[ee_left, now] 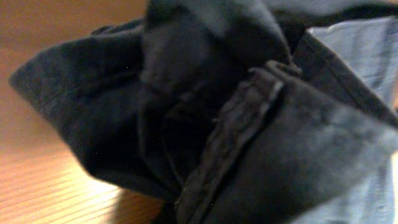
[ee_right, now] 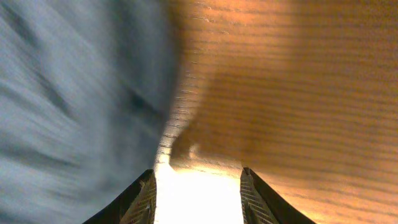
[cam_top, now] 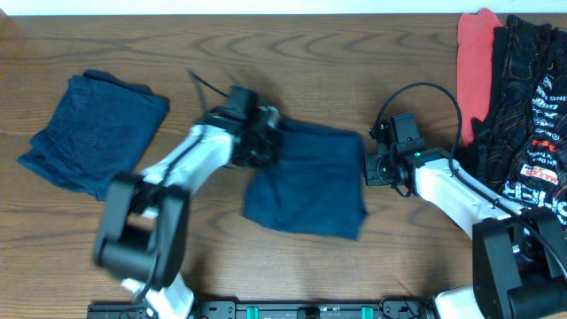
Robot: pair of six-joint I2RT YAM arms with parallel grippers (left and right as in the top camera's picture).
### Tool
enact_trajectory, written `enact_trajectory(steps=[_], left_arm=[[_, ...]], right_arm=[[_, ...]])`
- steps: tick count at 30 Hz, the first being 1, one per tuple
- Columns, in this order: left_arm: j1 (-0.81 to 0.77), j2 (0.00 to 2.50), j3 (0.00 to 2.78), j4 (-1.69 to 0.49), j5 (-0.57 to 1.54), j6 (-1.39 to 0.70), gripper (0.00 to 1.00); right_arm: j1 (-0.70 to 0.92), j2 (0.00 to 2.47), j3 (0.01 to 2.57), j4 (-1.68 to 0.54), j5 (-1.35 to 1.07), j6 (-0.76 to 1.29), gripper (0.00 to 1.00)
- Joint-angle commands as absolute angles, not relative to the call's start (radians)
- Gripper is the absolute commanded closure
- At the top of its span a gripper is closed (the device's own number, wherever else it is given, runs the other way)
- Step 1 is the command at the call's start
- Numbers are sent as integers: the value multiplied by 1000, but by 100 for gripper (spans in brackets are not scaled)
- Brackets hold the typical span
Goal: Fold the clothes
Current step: 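Carry the folded shorts left with the left gripper onto the folded garment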
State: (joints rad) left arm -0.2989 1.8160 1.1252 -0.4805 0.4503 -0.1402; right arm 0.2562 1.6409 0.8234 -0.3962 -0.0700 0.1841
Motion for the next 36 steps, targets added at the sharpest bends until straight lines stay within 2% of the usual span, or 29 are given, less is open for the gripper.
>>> enact_trajectory(steps=[1, 7, 12, 20, 26, 28, 30, 31, 32, 33, 34, 36], left_arm=[[-200, 1618, 1143, -490, 211, -136, 94], [-8, 1398, 1143, -416, 67, -155, 94], [199, 1343, 1143, -359, 2, -187, 94], [459, 1493, 1143, -308, 3, -257, 93], [551, 1633, 1143, -311, 10, -313, 93], [571, 1668, 1143, -311, 10, -313, 89], [587, 1695, 1143, -311, 11, -314, 88], [593, 1704, 1143, -311, 11, -321, 83], [597, 1712, 1143, -311, 11, -327, 55], [601, 1715, 1143, -312, 11, -339, 14], [604, 1716, 1143, -312, 13, -349, 2], [608, 1710, 1143, -312, 18, -374, 2]], right_arm=[[206, 1567, 819, -406, -49, 174, 55], [161, 1473, 819, -428, -49, 166, 53], [155, 1458, 819, -463, -49, 155, 53], [155, 1458, 819, -500, -49, 155, 53], [155, 1458, 819, -533, -49, 155, 53], [155, 1458, 819, -540, -49, 155, 53], [155, 1458, 819, -543, -49, 155, 53], [155, 1458, 819, -543, -49, 155, 53], [155, 1458, 819, -543, -49, 155, 53], [155, 1458, 819, -542, -49, 155, 53], [155, 1458, 819, -543, -49, 155, 53], [155, 1458, 819, -542, -49, 155, 51]])
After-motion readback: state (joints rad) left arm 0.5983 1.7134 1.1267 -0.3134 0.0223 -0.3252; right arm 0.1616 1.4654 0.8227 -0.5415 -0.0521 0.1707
